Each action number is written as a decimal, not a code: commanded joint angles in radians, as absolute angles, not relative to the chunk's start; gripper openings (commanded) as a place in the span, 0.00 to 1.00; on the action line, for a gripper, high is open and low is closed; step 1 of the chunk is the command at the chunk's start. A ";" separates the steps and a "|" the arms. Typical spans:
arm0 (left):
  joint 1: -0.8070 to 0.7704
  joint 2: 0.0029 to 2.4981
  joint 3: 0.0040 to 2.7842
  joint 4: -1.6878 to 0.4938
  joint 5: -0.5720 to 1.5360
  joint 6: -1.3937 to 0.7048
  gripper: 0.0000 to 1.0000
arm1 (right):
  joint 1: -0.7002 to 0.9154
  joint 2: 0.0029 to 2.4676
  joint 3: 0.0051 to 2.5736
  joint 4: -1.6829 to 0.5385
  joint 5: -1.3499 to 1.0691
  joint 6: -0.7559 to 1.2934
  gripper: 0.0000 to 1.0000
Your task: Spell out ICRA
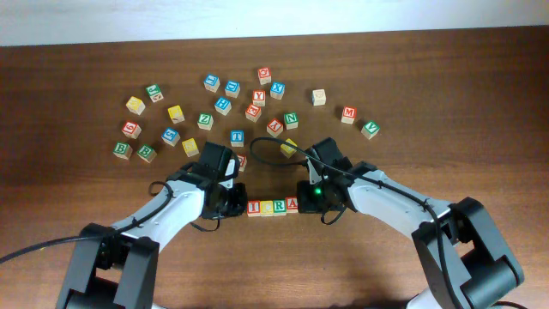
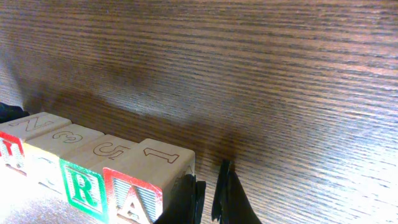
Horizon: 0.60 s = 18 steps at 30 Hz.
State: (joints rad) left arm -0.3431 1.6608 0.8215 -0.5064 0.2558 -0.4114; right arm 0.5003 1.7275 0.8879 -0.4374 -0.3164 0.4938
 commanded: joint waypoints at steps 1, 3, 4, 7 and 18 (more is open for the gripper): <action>-0.347 1.672 0.810 -0.501 0.267 -0.399 0.12 | 0.511 1.757 0.873 -0.456 -0.308 0.544 0.04; -0.347 1.672 0.810 -0.501 0.267 -0.399 0.12 | 0.511 1.757 0.873 -0.458 -0.313 0.590 0.04; -0.347 1.672 0.810 -0.501 0.267 -0.399 0.12 | 0.511 1.757 0.873 -0.460 -0.326 0.613 0.04; -0.347 1.672 0.810 -0.501 0.267 -0.399 0.12 | 0.511 1.757 0.873 -0.476 -0.348 0.673 0.04; -0.347 1.672 0.810 -0.511 0.267 -0.399 0.10 | 0.511 1.757 0.873 -0.474 -0.340 0.689 0.04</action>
State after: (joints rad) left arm -0.3431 1.6608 0.8207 -0.4980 0.2546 -0.4114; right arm 0.5003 1.7271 0.8883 -0.4824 -0.3607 0.7036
